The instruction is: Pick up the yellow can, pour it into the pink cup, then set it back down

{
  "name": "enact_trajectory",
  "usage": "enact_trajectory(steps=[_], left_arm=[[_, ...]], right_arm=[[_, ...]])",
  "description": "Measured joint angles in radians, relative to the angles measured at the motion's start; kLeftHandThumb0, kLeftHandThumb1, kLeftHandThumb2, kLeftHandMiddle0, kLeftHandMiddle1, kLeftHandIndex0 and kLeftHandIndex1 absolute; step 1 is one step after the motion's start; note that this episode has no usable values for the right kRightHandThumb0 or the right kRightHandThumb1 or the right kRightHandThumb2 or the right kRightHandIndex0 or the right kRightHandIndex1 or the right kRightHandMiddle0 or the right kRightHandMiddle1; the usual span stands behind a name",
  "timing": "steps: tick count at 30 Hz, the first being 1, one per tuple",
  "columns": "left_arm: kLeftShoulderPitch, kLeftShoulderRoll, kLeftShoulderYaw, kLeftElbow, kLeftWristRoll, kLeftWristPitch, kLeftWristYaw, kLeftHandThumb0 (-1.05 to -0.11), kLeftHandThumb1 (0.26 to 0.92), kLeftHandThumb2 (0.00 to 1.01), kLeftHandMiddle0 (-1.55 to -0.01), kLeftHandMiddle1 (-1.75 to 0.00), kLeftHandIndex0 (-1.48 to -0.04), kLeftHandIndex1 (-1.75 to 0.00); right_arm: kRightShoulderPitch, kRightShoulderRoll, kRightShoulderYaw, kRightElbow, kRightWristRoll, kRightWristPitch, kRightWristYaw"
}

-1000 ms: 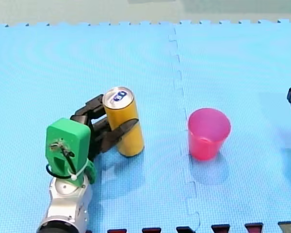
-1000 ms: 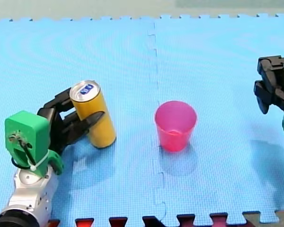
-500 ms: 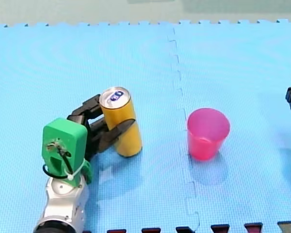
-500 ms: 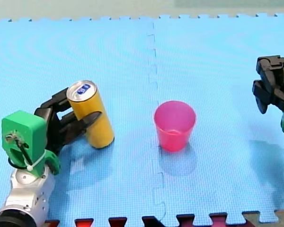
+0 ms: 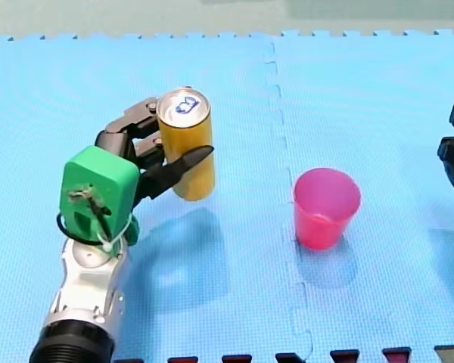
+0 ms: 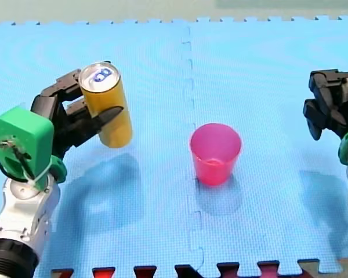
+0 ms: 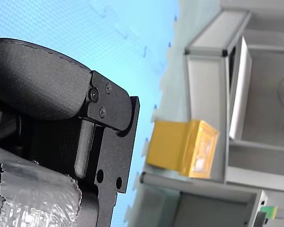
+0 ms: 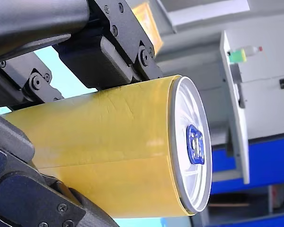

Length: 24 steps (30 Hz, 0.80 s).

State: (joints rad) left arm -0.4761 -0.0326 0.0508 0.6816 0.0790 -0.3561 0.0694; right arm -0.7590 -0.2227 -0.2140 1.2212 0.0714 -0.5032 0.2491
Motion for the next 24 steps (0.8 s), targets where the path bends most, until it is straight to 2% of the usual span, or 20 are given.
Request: enact_trajectory(steps=[4,12,17,24], left_arm=[[0.009,0.009,-0.020,-0.058,0.022,0.038,0.018,-0.393,0.758,0.00,-1.30,0.00,-1.16,0.00],[0.009,0.013,-0.034,-0.077,0.033,0.051,0.039,-0.392,0.756,0.00,-1.30,0.00,-1.16,0.00],[-0.013,0.017,-0.047,-0.042,0.059,0.000,0.069,-0.377,0.752,0.00,-1.31,0.00,-1.17,0.00],[-0.086,0.021,-0.073,0.069,0.124,-0.072,0.158,-0.358,0.749,0.00,-1.32,-0.01,-1.18,-0.01]], right_arm=[[0.000,0.003,0.002,0.003,-0.004,-0.011,-0.007],[0.000,0.005,0.002,0.007,-0.005,-0.012,-0.009],[0.001,0.005,0.007,0.009,-0.013,-0.021,-0.014],[0.004,0.006,0.018,0.010,-0.022,-0.029,-0.024]])
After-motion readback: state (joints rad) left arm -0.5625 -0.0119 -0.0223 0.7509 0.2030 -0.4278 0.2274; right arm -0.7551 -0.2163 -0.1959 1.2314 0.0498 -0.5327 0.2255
